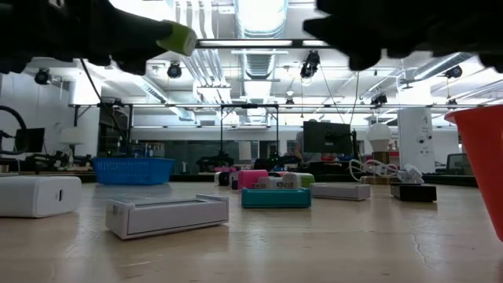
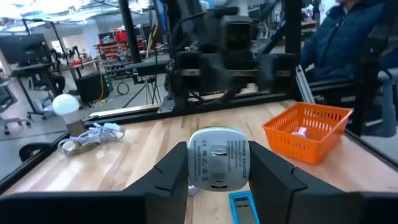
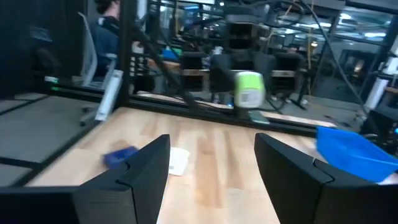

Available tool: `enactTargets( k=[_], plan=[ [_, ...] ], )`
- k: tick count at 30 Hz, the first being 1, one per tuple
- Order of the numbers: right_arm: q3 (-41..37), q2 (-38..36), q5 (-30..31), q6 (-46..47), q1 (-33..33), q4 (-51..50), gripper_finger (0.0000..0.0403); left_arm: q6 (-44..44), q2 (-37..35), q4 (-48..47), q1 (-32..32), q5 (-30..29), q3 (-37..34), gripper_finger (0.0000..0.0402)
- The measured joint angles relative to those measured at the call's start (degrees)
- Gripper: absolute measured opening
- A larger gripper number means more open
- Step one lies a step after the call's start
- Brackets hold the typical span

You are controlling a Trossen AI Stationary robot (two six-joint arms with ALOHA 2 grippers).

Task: Pick & Place Office items
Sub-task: Put the left green charger adapter into the orange bin

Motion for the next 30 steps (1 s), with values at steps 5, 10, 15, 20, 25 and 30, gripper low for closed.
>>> enactTargets(
  k=[5,10,15,20,25,30],
  plan=[
    [2.22,0.00,-8.13,0.08,-4.83,0.21,0.0228,4.11,8.07,1.69,0.51,0.62,5.61,0.0128],
    [3.34,0.00,-10.16,-0.26,-5.96,-0.02,0.0228,8.16,14.49,4.75,1.45,0.68,10.79,0.0128],
    [2.89,0.75,-9.70,-1.34,-5.89,0.38,0.0228,9.02,17.32,11.15,2.85,3.60,12.18,0.0128],
    [3.04,5.02,-6.67,-3.35,-5.92,4.74,0.0228,9.26,20.25,20.27,4.71,8.86,12.23,0.0128],
    [2.93,9.40,-5.12,-5.80,-5.98,12.65,0.0228,8.12,22.99,20.38,5.68,9.86,12.87,0.0128],
    [2.89,9.84,-4.74,-5.77,-6.11,13.16,0.0228,8.14,24.69,22.28,5.64,10.95,13.55,0.0128]
  ],
)
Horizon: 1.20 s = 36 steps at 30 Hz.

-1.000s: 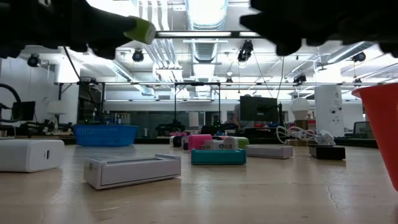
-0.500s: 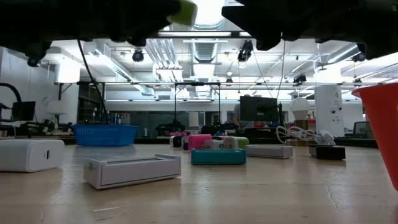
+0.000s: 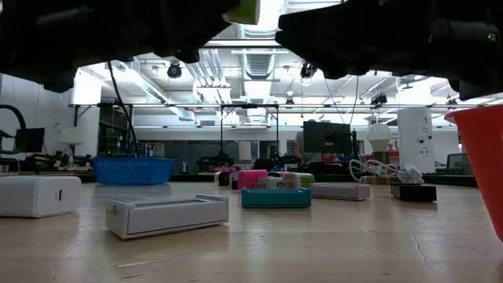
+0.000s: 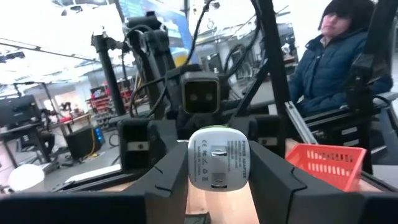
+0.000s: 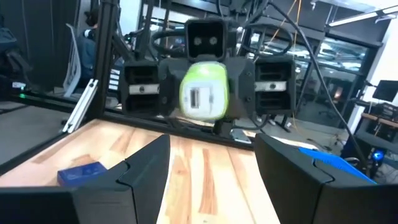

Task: Pick & Place Office items
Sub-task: Put the left green charger adapter into the orange bin

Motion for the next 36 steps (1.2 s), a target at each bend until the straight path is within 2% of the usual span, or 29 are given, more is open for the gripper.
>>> enactTargets(
  k=[15,36],
  plan=[
    [0.04,-0.36,0.05,1.16,-0.28,-0.02,0.0228,-0.42,4.50,-0.98,0.54,0.61,4.48,0.0128],
    [0.02,-0.38,-2.25,1.99,-0.37,-0.41,0.0228,-1.31,4.47,-1.64,1.44,0.79,4.65,0.0128]
  ],
)
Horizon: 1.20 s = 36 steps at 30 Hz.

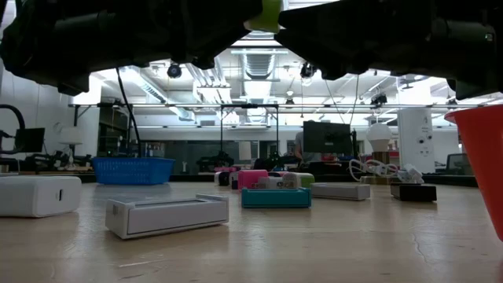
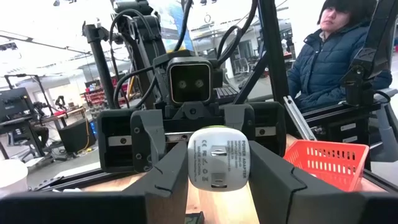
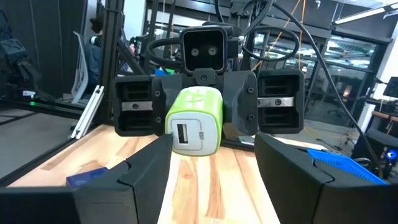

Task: Pick & Place Office items
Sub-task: Put the left green charger adapter into the orange bin

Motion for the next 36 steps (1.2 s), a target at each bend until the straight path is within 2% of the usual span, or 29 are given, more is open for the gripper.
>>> enactTargets(
  k=[6,26,36],
  plan=[
    [0.08,0.00,-0.49,0.14,-0.01,-0.86,0.0228,-0.01,-0.02,0.22,0.49,-2.50,-0.45,0.0128],
    [0.72,-0.22,0.61,0.39,-1.04,-1.10,0.0228,-1.75,-0.02,-0.43,0.83,-0.58,0.02,0.0128],
    [3.09,-0.22,0.78,0.74,-1.05,-6.13,0.0223,-2.00,-0.02,-0.87,0.83,-0.13,0.15,0.0128]
  ],
)
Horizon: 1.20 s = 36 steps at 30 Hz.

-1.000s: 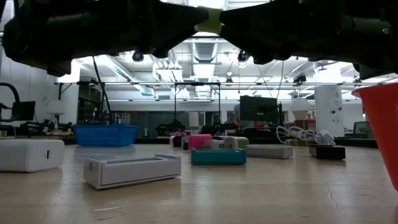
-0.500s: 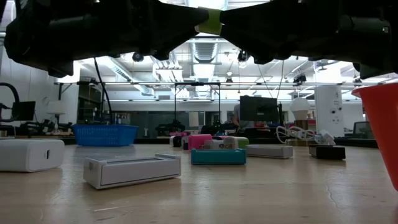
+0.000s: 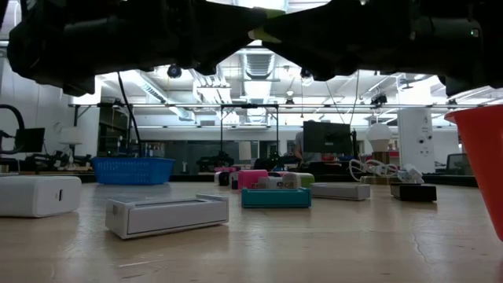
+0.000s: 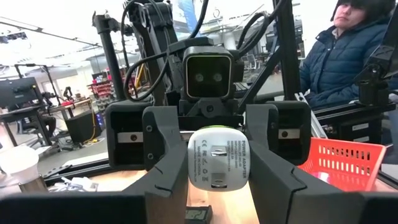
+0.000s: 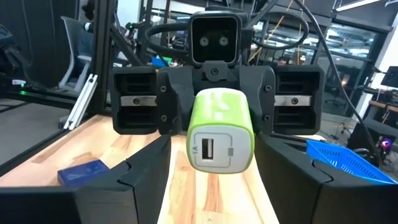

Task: Pick & Place Office items
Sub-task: Put the left green charger adapter into the orange bin

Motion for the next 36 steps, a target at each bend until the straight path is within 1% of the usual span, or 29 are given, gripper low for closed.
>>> enactTargets(
  k=[4,10,16,20,36],
  plan=[
    [0.14,0.00,0.05,-0.14,0.02,0.00,0.0207,-0.14,-0.04,0.01,-0.04,0.18,-0.08,0.0128],
    [0.06,0.00,-0.19,-0.61,-0.03,-0.02,0.0170,-0.14,-0.04,0.01,-0.04,0.18,-0.28,0.0128],
    [0.01,-0.02,-0.34,-0.74,0.00,-0.07,0.0147,-0.18,-0.04,0.03,-0.04,0.13,-0.44,0.0128],
    [0.06,-0.27,-0.21,-0.42,0.02,-1.11,0.0120,-0.36,-0.04,0.01,-0.07,-0.07,-0.49,0.0128],
    [0.45,-1.14,-0.12,-1.11,0.79,-3.17,0.0120,-0.84,-0.07,-0.86,0.02,0.83,-0.15,0.0128]
  ],
)
